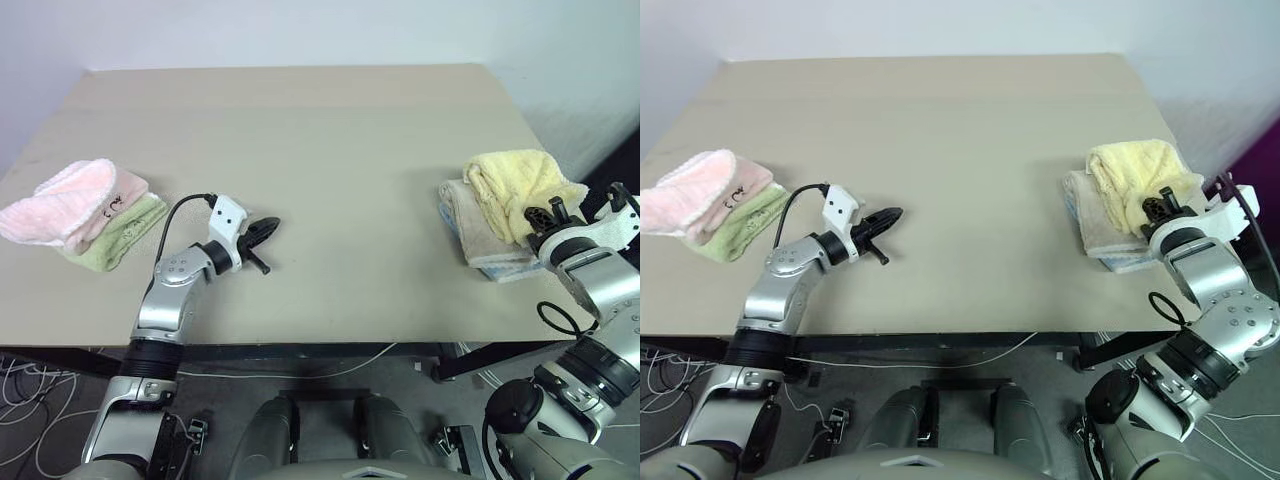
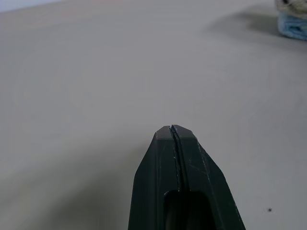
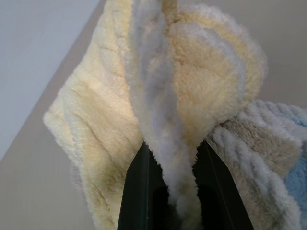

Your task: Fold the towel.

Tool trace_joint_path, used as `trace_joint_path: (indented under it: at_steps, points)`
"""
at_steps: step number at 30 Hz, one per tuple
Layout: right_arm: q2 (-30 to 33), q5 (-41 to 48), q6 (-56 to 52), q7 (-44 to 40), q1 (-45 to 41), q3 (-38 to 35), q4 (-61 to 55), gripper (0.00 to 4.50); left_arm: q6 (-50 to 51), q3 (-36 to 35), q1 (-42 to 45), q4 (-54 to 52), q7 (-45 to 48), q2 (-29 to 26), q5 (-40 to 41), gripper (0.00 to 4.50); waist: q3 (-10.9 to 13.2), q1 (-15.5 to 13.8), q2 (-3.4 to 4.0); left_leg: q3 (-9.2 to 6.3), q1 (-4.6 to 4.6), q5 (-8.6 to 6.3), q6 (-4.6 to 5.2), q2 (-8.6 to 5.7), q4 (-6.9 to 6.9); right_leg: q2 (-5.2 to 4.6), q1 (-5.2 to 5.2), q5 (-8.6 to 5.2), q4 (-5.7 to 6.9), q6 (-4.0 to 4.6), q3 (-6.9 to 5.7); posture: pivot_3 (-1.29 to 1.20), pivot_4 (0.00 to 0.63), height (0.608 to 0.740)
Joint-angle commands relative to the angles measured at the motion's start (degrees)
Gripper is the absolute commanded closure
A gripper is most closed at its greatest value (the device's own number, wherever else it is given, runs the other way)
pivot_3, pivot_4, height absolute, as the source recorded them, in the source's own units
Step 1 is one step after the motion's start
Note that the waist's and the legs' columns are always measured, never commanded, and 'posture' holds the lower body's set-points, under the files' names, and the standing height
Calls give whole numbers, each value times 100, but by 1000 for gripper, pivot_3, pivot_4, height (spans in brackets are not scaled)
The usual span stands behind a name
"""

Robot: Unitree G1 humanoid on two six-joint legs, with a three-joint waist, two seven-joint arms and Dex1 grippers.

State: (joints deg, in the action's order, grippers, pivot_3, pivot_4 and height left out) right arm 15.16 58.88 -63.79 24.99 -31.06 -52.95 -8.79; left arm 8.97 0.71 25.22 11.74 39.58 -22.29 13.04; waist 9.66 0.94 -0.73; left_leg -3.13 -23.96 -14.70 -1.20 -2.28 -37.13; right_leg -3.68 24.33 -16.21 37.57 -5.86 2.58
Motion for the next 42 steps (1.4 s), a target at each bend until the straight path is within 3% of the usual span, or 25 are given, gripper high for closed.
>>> trace_joint_path:
  at_steps: [1,2,5,15,20,24,27,32,37,42]
  points:
    - [82,153,225,142,55,43,-117,4476,-141,-11,65,-61,15,16,-39,4500,0,-1,0,1,0,0,0,0,0,0,0,0,0,0,0,0,150,740]
    - [85,210,263,143,74,50,-94,4476,-136,-8,40,-92,12,16,-35,4500,0,-6,0,1,0,0,0,0,-1,0,0,0,0,0,0,0,150,740]
    - [113,385,372,131,128,88,-67,3611,-124,-13,-45,-175,4,9,-22,4500,0,-9,0,1,0,0,0,0,-2,0,-1,0,0,0,0,0,150,740]
    - [283,822,824,348,228,182,-207,79,-113,22,-97,-181,18,55,-7,4500,0,-13,0,1,0,0,1,0,-3,1,-1,0,1,0,0,0,150,740]
    - [541,721,1425,520,345,54,-307,32,-138,58,-16,-45,77,92,-14,4500,0,-18,0,2,-1,0,1,-1,-4,0,-1,0,1,0,0,0,150,740]
    - [1086,170,1888,124,563,283,-355,32,-262,17,94,190,30,77,-96,4500,0,-17,1,4,0,0,1,-1,-4,2,-1,0,1,0,0,0,150,740]
    - [1546,-318,2028,-585,757,947,-544,32,-473,-126,191,443,-178,12,-204,4500,-1,-4,3,7,1,0,1,-2,-5,3,-1,0,1,-1,2,0,150,740]
    - [2094,-1335,2430,-2217,969,2753,-1001,32,-540,-481,209,623,-403,-161,-105,4500,-2,50,3,12,12,0,1,10,-4,16,-1,-1,7,-1,9,0,150,740]
    - [2029,-2117,2966,-3643,933,4331,-1109,32,-356,-862,-259,99,-454,-361,120,4500,-2,13,2,13,11,0,1,7,-6,11,-1,-1,5,-1,10,0,150,740]
    - [1552,-2789,3528,-4322,743,5134,-379,32,-105,-1223,-840,-550,-630,-476,292,4500,1,-53,-6,3,8,0,1,1,-16,0,-8,0,3,-1,2,0,150,740]
